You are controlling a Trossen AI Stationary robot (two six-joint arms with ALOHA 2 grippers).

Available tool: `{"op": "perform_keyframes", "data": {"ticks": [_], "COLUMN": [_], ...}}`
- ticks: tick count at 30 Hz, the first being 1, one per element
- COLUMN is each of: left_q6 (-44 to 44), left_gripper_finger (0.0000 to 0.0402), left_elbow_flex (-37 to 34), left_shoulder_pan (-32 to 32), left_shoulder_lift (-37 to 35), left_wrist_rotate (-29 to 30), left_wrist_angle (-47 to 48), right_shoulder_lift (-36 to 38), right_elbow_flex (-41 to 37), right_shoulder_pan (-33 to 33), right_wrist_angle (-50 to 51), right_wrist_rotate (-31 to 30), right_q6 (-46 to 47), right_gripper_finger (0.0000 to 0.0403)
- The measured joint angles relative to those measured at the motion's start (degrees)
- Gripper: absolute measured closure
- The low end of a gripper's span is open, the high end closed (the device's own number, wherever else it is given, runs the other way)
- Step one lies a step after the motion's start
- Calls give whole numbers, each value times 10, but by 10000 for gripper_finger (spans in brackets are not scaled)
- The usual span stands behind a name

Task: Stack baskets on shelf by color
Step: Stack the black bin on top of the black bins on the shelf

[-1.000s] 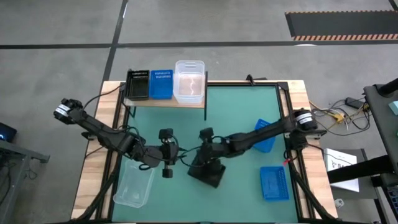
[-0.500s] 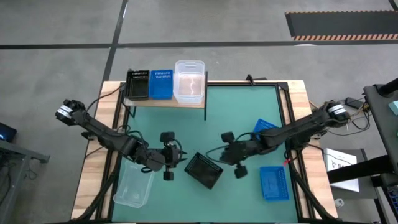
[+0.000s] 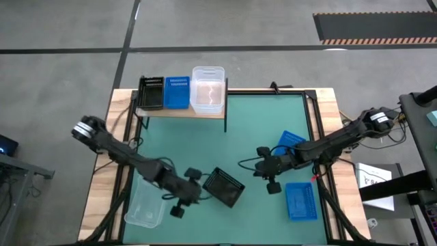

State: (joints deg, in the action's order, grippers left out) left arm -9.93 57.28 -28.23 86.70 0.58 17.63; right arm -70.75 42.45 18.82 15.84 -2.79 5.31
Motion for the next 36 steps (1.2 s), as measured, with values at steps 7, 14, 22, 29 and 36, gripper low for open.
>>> {"op": "perform_keyframes", "data": {"ticks": [7, 14, 22, 29, 36], "left_q6": [-26, -107, -154, -47, -47], "left_gripper_finger": [398, 396, 396, 396, 396], "left_elbow_flex": [12, 25, -19, -54, -41], "left_shoulder_pan": [29, 40, 34, 30, 30], "left_shoulder_lift": [95, 81, 6, 18, 60], "left_wrist_rotate": [13, 149, 181, 162, 162], "left_wrist_angle": [-16, 131, 42, -190, -278], "right_shoulder_lift": [-6, -6, -6, -6, -6], "right_elbow_flex": [-2, 1, -1, -4, -5], "right_shoulder_pan": [0, 1, 1, 0, 0], "right_wrist_angle": [-44, -47, -47, -73, -78], "right_wrist_rotate": [1, 2, -2, -3, -3], "right_q6": [-45, -40, -33, -53, -62], "right_gripper_finger": [394, 394, 394, 394, 394]}}
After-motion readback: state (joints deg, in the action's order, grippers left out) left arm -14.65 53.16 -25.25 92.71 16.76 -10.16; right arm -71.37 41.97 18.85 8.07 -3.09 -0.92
